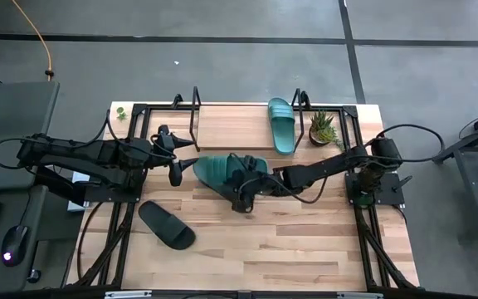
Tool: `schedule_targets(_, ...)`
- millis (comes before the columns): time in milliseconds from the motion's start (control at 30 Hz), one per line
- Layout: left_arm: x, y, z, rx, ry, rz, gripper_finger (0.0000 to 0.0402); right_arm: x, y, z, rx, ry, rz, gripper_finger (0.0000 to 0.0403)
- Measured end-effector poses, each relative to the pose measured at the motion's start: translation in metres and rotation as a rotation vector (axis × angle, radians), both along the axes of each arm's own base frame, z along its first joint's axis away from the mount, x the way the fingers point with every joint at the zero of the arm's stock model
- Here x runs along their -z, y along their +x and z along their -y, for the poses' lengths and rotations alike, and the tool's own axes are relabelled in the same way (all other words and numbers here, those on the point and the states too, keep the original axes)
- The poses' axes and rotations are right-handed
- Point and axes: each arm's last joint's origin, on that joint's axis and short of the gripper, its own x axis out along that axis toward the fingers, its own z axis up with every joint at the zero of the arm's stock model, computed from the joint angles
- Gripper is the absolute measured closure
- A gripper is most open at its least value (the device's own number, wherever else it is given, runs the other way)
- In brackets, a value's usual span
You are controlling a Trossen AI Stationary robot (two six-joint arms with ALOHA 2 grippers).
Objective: Pick and place slides into the shelf
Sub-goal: Put the blue slipper on the shelf
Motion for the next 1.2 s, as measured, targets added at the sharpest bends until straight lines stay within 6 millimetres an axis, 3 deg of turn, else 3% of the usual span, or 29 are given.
schedule_targets(333, 0.0, 0.0, 0.0, 0.0, 0.001, -0.002, 0.0128, -0.014, 0.008, 0.036, 0.219, -0.079, 0.15, 0.0403)
schedule_targets(633, 0.0, 0.0, 0.0, 0.001, 0.003, -0.004, 0.0128, -0.029, 0.016, 0.061, 0.276, -0.096, 0.333, 0.0403)
schedule_targets(1200, 0.0, 0.0, 0.0, 0.001, 0.003, -0.004, 0.0128, 0.022, 0.041, 0.097, 0.568, -0.144, 0.456, 0.0403)
